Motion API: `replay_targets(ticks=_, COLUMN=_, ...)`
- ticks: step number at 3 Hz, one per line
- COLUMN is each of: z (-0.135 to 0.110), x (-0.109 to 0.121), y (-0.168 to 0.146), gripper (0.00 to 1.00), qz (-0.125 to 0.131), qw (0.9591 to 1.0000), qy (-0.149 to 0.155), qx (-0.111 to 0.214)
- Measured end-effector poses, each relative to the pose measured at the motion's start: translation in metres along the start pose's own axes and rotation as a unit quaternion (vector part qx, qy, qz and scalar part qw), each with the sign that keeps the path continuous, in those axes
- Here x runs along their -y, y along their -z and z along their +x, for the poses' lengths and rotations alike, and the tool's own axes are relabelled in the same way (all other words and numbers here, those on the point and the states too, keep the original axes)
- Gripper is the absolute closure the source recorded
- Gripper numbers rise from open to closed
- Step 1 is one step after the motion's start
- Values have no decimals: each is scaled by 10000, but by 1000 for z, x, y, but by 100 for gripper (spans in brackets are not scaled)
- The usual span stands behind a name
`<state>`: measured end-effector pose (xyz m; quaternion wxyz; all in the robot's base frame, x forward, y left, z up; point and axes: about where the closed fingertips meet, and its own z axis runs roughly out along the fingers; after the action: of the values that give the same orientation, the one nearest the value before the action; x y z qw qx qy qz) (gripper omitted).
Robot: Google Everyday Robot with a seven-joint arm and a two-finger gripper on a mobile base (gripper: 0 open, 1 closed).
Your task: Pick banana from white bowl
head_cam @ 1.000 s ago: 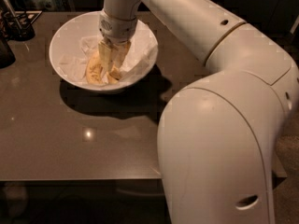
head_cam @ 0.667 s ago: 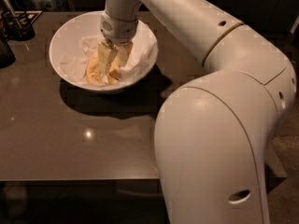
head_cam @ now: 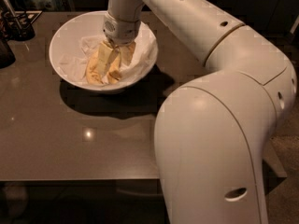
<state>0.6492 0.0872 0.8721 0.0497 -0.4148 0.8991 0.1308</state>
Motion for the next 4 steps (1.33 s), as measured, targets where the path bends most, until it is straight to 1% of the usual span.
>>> replay_targets(ticks=3, z=-4, x=6, y=-24, gripper=39, qz=-220, qw=9996, qy=-77, qx=-155)
replay_targets(ticks=4, z=-7, x=4, y=-30, gripper=41, qz=-286, qw=9993, qy=-46, qx=-222)
